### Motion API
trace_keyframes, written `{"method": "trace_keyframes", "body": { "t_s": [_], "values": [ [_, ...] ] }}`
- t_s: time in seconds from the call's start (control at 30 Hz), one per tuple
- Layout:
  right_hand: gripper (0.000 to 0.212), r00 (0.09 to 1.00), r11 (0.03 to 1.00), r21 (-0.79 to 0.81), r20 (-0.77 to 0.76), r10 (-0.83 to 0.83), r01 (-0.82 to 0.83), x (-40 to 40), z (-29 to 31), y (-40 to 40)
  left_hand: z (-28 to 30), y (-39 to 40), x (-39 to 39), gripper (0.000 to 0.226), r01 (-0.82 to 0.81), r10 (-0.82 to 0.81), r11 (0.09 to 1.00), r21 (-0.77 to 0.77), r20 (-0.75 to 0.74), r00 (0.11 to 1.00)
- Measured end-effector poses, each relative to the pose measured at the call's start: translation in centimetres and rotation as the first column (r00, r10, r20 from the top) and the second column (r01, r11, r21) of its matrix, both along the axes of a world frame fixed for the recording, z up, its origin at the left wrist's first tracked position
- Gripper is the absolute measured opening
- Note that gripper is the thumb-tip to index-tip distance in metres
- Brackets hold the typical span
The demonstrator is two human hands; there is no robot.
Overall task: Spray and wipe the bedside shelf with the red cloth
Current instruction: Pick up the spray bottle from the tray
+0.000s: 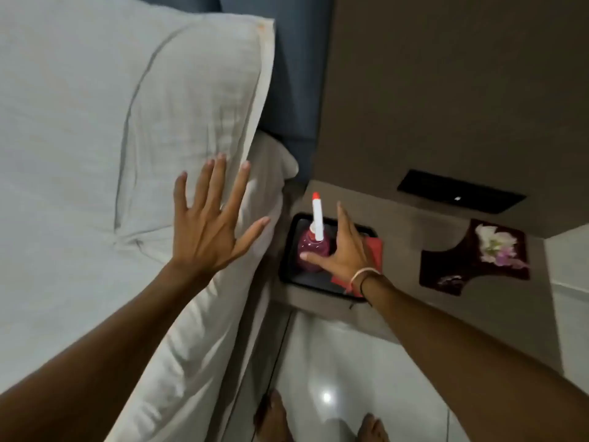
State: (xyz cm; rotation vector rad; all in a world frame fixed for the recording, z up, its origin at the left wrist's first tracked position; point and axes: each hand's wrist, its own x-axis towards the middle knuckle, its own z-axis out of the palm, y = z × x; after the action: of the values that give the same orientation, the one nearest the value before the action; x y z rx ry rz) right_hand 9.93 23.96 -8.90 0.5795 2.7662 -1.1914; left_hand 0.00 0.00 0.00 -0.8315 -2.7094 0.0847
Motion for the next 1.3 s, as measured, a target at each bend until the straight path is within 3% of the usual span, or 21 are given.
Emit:
{"method": "trace_keyframes", "body": {
  "t_s": [0.1,0.13,0.23,0.3,0.53,0.67,0.77,0.93,1.3],
  "values": [
    [0.124,0.987,0.981,-0.177,-0.124,-0.104,0.081,-4.0,-1.0,-2.4,-1.2,-0.3,-1.8,0.086,0.003,-0.004,1.000,0.028,0.033,0.999],
    [0.110,0.978,0.978,-0.173,-0.155,-0.140,0.113,-5.0,-0.9,-2.7,-1.8,-0.2,-2.1,0.087,0.022,-0.022,0.999,0.040,-0.004,1.000],
    [0.043,0.926,0.967,0.040,-0.301,-0.228,0.251,-7.3,-1.7,-4.0,-2.8,-0.4,-2.9,0.086,0.040,-0.040,0.997,0.064,0.001,0.999],
    [0.029,0.873,0.943,0.029,-0.388,-0.295,0.332,-7.6,-1.5,-4.3,-3.5,0.0,-3.3,0.085,0.071,-0.070,0.994,0.078,-0.016,0.997],
    [0.026,0.748,0.855,0.161,-0.580,-0.323,0.493,0.6,1.3,-3.4,-5.5,4.9,-0.5,0.082,0.158,-0.163,0.984,0.083,0.057,0.985],
    [0.037,0.788,0.867,0.071,-0.458,-0.411,0.493,8.5,0.5,-1.9,-6.5,9.1,3.9,0.085,0.210,-0.222,0.974,0.090,0.156,0.963],
    [0.031,0.769,0.774,0.190,-0.395,-0.502,0.603,14.4,-1.8,0.3,-8.1,12.2,7.9,0.088,0.269,-0.270,0.962,0.040,0.261,0.927],
    [0.039,0.744,0.663,0.337,-0.270,-0.612,0.668,20.9,-4.7,4.3,-11.1,14.8,12.3,0.092,0.322,-0.299,0.947,-0.014,0.331,0.895],
    [0.042,0.742,0.688,0.291,-0.149,-0.653,0.664,21.5,-7.3,9.0,-13.1,15.8,13.0,0.085,0.320,-0.306,0.947,-0.028,0.228,0.924]
  ]
}}
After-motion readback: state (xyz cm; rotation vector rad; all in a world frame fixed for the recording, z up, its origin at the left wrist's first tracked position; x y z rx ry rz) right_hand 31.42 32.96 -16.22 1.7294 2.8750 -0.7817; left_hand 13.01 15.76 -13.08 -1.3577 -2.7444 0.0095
